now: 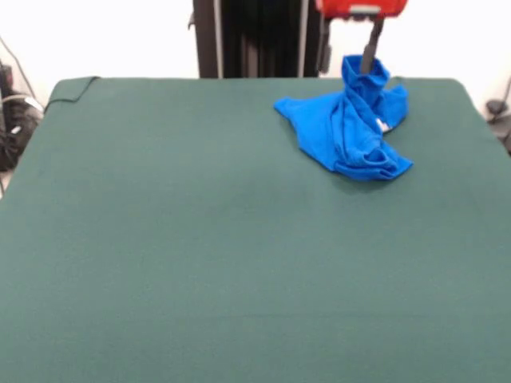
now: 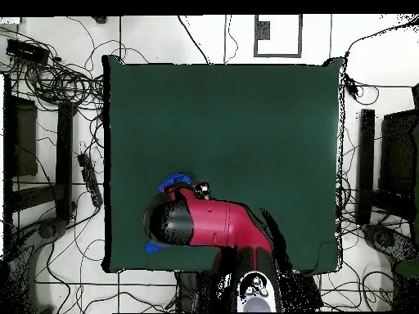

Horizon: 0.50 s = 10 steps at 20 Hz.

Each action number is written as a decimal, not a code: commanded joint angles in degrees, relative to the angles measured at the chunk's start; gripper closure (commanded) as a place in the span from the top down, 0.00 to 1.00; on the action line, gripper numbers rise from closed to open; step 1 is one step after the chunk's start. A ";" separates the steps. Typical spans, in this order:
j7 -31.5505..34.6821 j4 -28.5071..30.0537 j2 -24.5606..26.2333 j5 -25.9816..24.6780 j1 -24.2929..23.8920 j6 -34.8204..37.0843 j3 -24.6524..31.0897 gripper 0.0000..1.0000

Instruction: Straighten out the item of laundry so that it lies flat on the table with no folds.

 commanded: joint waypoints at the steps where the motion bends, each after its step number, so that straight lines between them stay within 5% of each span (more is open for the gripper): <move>1: 10.24 -5.31 7.32 1.66 0.62 -1.61 3.30 1.00; 10: 11.85 -4.52 5.08 2.83 2.58 1.86 2.83 1.00</move>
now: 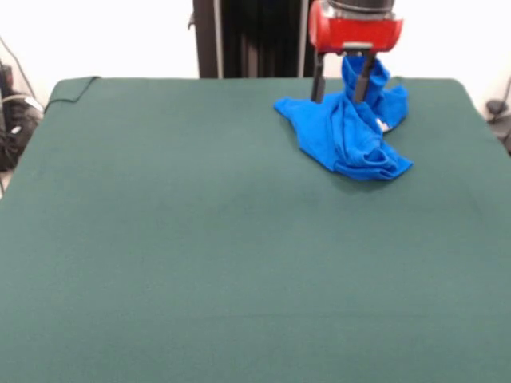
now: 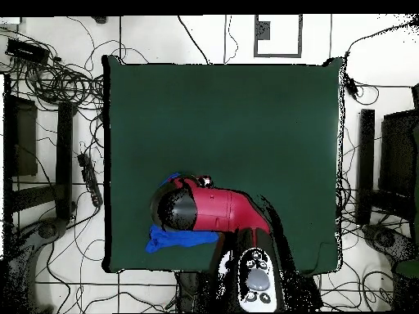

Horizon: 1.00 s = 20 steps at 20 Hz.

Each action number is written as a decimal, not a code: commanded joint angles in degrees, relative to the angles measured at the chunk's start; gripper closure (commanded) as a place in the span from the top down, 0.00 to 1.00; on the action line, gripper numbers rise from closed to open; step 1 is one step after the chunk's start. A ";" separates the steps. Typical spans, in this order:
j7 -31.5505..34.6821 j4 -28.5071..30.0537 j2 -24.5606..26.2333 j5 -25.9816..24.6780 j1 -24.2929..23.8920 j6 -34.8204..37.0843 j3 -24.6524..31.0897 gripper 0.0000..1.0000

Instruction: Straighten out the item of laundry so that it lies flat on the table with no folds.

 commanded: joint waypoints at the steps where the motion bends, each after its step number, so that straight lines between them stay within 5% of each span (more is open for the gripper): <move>1: 12.06 -1.45 0.47 2.93 3.00 2.19 2.76 1.00; 11: 13.66 -1.20 3.73 6.81 4.11 1.44 5.09 1.00; 20: 17.89 -6.84 14.79 5.21 11.04 -0.77 -7.98 1.00</move>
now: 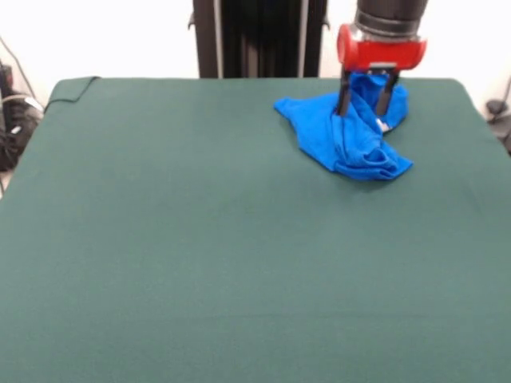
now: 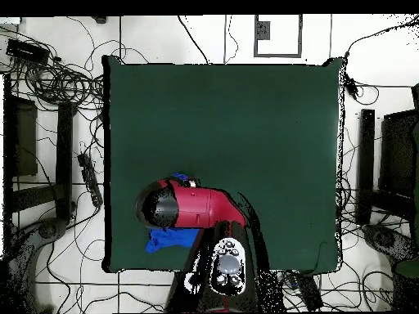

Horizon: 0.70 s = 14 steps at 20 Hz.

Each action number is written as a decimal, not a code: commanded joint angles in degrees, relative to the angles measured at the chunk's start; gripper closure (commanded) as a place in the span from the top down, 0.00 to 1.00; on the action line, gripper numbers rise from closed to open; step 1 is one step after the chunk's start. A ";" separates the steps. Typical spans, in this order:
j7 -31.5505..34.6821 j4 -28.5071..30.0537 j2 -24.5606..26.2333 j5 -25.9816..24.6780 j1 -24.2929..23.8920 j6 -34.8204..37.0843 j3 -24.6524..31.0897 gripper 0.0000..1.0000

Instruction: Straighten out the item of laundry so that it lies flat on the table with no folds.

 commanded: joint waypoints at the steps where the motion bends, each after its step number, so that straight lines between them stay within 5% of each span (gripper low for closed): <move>1: 18.76 -4.63 10.22 2.18 6.74 -1.62 -6.94 1.00; 7: 20.51 -6.07 16.96 4.44 9.93 -5.30 -11.13 1.00; 8: 20.30 -6.73 17.58 5.18 11.00 -4.74 -12.32 0.00; 14: 18.03 -8.45 16.94 4.86 10.56 -0.94 -11.86 0.00</move>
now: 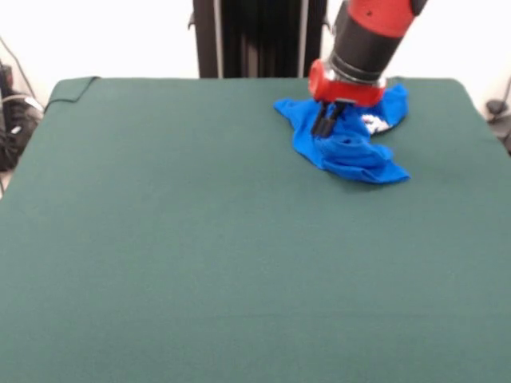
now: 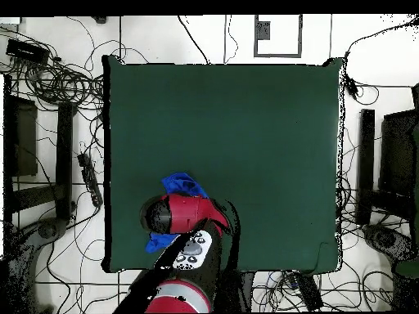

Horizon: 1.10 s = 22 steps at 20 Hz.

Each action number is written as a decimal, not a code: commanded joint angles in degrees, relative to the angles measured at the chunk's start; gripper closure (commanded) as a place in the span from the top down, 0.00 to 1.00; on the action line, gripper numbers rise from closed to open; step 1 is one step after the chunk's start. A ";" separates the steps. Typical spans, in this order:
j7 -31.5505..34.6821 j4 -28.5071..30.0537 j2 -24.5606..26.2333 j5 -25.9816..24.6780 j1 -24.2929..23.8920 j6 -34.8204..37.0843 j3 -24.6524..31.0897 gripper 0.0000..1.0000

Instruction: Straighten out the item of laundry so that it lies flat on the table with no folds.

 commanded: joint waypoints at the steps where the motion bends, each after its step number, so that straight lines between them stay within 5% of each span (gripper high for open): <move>1: 15.04 -4.99 2.79 4.35 0.80 1.62 -0.14 0.00; 11: 16.05 -6.56 2.81 5.42 3.19 2.94 -2.31 0.00; 18: 27.88 -18.18 20.12 8.52 21.89 -1.88 -34.13 0.00; 22: 30.19 -18.59 24.09 10.47 23.77 -1.70 -38.95 0.00</move>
